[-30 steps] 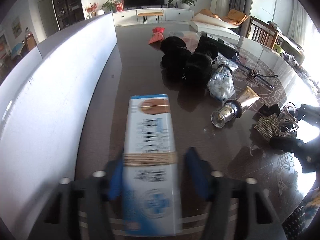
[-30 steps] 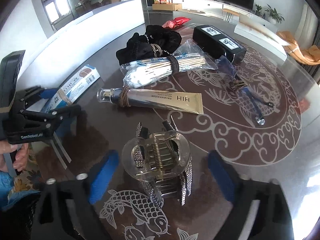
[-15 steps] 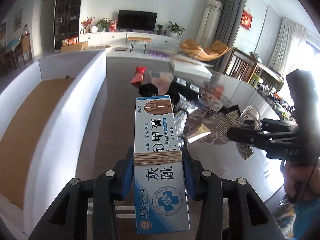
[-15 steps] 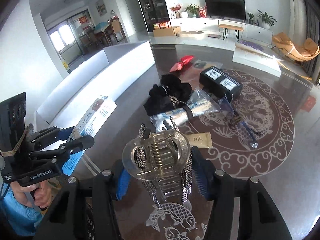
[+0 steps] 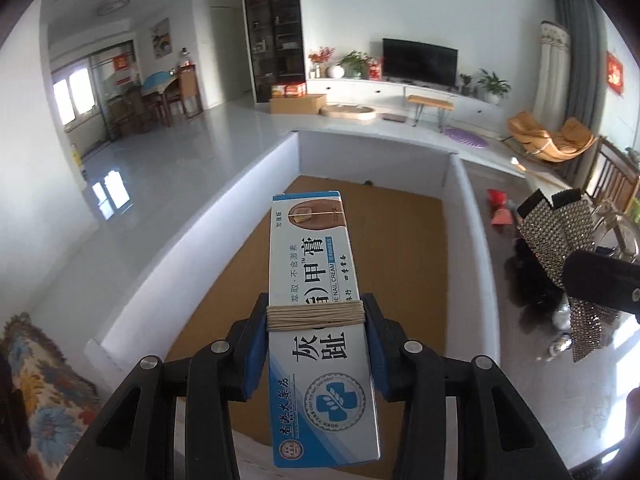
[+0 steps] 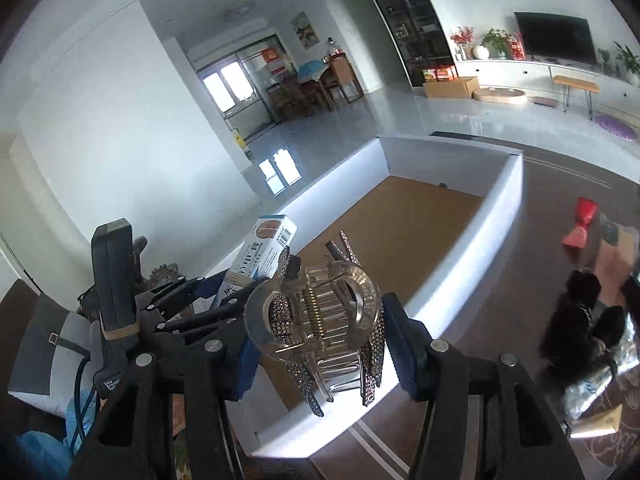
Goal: Organize objects
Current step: 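Open both grippers to drop the bow clip and ointment box inside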
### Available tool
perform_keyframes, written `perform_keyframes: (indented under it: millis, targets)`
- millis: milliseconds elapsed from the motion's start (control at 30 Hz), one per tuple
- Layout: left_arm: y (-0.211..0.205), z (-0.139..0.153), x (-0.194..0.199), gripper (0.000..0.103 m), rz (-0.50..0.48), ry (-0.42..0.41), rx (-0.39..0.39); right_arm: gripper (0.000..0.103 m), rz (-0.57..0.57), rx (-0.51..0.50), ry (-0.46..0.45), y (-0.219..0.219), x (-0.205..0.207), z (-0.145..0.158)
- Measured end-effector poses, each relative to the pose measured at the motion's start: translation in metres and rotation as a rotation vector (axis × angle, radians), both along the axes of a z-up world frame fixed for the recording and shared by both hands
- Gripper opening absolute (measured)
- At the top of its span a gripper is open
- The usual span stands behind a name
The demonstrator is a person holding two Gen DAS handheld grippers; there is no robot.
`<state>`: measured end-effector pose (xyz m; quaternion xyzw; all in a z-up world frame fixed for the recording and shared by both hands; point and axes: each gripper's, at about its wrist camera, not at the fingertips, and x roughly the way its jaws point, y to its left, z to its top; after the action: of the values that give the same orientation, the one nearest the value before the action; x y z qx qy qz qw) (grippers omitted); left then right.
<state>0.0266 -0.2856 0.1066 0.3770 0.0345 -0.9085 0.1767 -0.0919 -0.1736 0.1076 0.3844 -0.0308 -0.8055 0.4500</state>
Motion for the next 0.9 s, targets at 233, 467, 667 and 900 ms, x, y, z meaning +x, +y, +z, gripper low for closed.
perform_keyframes:
  millis: [233,467,667,900]
  targets:
    - [-0.012,-0.015,-0.001,0.043,0.037,-0.03,0.003,0.056,0.013,0.071,-0.003,-0.034,-0.006,-0.025]
    - [-0.019,-0.021,-0.002,0.043,0.032,-0.025,0.017,0.056,-0.004,0.1,-0.021,-0.026,-0.012,-0.026]
    - [-0.019,-0.022,-0.001,0.043,0.035,-0.023,0.01,0.056,0.013,0.119,0.002,-0.04,-0.002,-0.018]
    - [-0.024,-0.028,-0.003,0.043,0.058,-0.039,-0.003,0.056,0.029,0.145,0.002,-0.06,-0.008,-0.026]
